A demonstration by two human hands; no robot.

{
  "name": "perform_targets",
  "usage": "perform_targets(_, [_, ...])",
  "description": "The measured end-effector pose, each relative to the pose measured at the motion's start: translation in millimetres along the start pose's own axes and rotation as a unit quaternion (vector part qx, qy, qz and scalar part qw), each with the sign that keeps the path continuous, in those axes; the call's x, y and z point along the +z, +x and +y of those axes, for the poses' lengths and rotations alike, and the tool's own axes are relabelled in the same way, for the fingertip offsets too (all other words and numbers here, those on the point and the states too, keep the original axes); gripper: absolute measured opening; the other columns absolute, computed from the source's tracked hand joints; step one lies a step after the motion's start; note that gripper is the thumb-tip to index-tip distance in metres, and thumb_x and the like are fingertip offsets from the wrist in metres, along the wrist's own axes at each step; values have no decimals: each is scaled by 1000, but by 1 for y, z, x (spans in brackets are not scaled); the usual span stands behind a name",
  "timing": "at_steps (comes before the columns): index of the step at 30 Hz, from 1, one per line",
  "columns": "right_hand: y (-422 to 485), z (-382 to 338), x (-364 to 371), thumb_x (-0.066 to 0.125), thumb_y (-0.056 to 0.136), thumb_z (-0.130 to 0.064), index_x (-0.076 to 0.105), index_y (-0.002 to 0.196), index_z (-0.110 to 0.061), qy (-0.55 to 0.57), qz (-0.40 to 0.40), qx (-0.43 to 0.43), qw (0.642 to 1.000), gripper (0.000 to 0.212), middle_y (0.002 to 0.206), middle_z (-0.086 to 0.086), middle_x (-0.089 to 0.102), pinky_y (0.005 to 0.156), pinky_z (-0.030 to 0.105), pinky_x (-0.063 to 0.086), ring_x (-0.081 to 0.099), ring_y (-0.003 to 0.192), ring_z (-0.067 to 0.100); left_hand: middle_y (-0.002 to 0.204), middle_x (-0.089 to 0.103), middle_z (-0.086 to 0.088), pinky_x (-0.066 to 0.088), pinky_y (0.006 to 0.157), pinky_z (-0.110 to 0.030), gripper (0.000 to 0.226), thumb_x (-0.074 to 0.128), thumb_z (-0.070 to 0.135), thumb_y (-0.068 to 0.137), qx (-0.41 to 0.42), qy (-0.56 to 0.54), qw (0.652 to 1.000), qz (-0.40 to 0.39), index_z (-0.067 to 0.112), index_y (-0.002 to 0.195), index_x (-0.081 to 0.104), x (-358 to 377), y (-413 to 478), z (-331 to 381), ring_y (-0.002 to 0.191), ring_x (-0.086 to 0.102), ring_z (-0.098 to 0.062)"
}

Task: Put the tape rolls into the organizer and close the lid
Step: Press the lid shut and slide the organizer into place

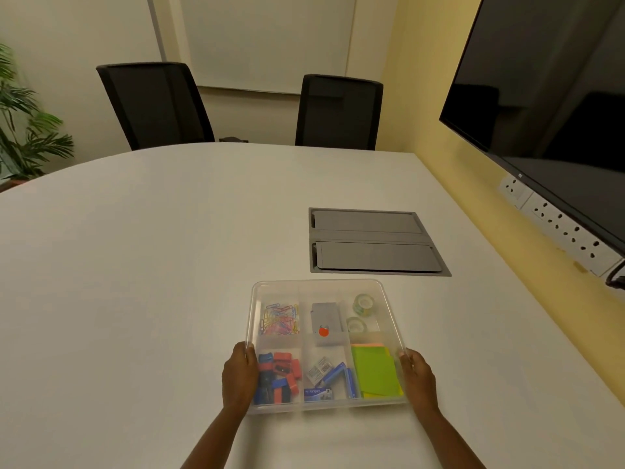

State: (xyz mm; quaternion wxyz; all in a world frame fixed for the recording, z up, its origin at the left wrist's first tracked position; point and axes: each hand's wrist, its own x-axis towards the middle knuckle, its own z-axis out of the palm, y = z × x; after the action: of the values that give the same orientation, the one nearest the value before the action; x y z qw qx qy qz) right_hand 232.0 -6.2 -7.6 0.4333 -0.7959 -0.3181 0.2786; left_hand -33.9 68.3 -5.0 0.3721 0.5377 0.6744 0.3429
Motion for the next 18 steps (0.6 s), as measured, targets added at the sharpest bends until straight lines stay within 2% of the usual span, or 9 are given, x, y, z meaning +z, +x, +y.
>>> perform_targets(2, [2, -6, 2, 40, 83, -36, 57, 110, 7, 6, 13, -5, 1000, 53, 95, 18, 63, 73, 27, 34, 54, 86, 28, 86, 57, -15, 45, 72, -35, 19, 31, 11, 95, -1, 1, 1000, 9, 3, 83, 44, 1, 5, 5, 74, 52, -27])
perform_targets(5, [8, -16, 7, 31, 71, -38, 58, 103, 9, 5, 33, -20, 999, 63, 80, 19, 57, 55, 30, 34, 51, 75, 31, 83, 53, -11, 40, 69, -31, 20, 32, 10, 95, 0, 8, 1000, 12, 3, 82, 44, 2, 19, 10, 77, 54, -31])
perform_targets(7, [14, -23, 11, 31, 70, -41, 58, 104, 8, 6, 39, -24, 999, 66, 80, 14, 55, 58, 30, 33, 48, 75, 27, 82, 53, -12, 40, 69, -32, 20, 33, 10, 95, -2, 13, 1000, 9, 3, 81, 44, 3, 30, 14, 77, 54, -31])
perform_targets(10, [28, -29, 18, 30, 69, -44, 58, 104, 8, 9, 47, -24, 999, 69, 81, 13, 54, 68, 28, 32, 52, 78, 30, 82, 53, -12, 39, 69, -32, 20, 33, 11, 95, -8, 20, 1000, 5, 3, 81, 44, 5, 46, 21, 74, 50, -26])
perform_targets(16, [48, -37, 30, 38, 81, -34, 57, 105, 10, 19, 54, -6, 998, 54, 81, 13, 54, 69, 28, 32, 47, 76, 25, 83, 53, -12, 38, 70, -32, 20, 33, 11, 95, -8, 19, 1000, 4, 3, 81, 44, 11, 75, 32, 76, 49, -25])
perform_targets(18, [53, -38, 34, 33, 75, -36, 58, 104, 10, 19, 59, -5, 998, 60, 79, 14, 54, 68, 28, 32, 47, 75, 26, 83, 53, -13, 39, 70, -32, 20, 32, 10, 95, -8, 19, 1000, -1, 3, 81, 44, 14, 84, 33, 76, 50, -25])
